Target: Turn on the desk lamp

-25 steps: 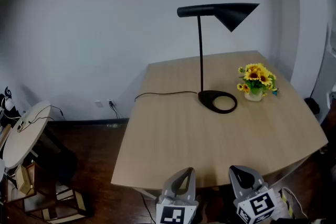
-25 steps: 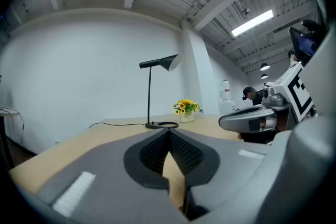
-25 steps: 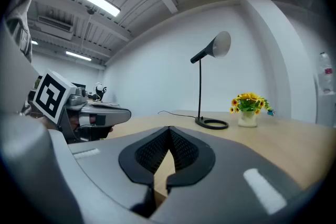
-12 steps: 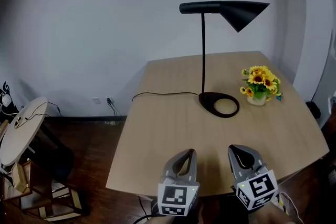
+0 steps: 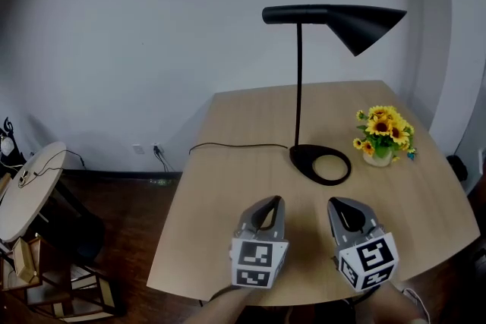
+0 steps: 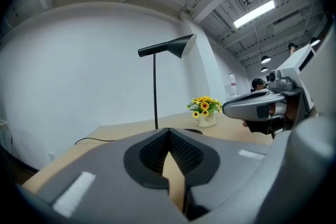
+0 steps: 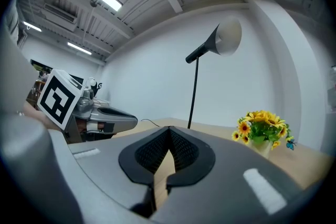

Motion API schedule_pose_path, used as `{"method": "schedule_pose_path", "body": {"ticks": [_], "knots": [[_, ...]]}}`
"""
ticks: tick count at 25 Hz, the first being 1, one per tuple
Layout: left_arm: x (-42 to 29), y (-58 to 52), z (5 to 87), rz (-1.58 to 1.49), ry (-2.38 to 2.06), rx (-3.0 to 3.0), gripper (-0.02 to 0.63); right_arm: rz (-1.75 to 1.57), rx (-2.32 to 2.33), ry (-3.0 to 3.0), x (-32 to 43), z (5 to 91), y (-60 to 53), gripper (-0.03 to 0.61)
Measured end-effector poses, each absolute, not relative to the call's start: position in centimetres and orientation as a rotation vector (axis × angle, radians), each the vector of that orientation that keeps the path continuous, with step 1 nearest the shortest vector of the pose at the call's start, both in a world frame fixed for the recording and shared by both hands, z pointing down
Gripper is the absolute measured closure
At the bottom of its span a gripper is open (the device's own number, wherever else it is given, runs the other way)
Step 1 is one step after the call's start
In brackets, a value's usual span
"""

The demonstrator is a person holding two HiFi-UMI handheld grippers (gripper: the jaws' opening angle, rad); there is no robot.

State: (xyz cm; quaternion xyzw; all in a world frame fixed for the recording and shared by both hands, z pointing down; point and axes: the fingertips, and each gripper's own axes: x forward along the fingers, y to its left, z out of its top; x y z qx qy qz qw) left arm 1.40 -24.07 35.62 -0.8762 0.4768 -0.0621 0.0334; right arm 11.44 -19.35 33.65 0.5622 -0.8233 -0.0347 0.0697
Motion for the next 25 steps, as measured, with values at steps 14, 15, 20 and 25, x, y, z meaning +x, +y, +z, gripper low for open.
{"method": "schedule_pose_path", "body": {"ticks": [14,15,20,25], "knots": [[3.0,-33.5,34.4,-0.242,1.497,-2.624,0.617,-0.072,1.694,-2.445,11.5,34.0,-29.5,0.580],[3.0,-34.0,34.4,-0.241,1.504,-2.626,0.617,-0.066,1.696,-2.444,11.4,34.1,-30.1,0.580],[2.6,-35.8,36.0,-0.238,1.568,-2.646,0.617,-0.049,1.688,-2.418,11.1,35.2,-32.2,0.580],[3.2,-37.0,37.7,-0.273,1.556,-2.665,0.617,-0.041,1.704,-2.387,11.6,36.3,-33.2,0.580]]}}
